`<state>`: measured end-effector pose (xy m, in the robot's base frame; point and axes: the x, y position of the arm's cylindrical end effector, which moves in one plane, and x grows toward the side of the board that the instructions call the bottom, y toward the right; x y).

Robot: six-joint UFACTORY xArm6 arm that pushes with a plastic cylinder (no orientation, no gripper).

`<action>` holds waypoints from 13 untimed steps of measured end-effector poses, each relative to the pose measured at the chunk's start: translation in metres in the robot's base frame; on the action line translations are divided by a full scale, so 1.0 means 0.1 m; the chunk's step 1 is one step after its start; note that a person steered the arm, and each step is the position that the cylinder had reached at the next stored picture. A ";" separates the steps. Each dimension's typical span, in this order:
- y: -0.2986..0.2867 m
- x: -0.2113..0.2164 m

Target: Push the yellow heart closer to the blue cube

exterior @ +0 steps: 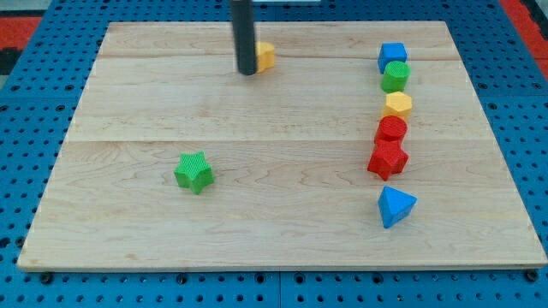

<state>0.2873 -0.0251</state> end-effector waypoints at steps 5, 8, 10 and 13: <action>0.50 -0.56; 0.31 -0.63; 0.41 -0.67; 0.74 -0.67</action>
<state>0.2200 0.0486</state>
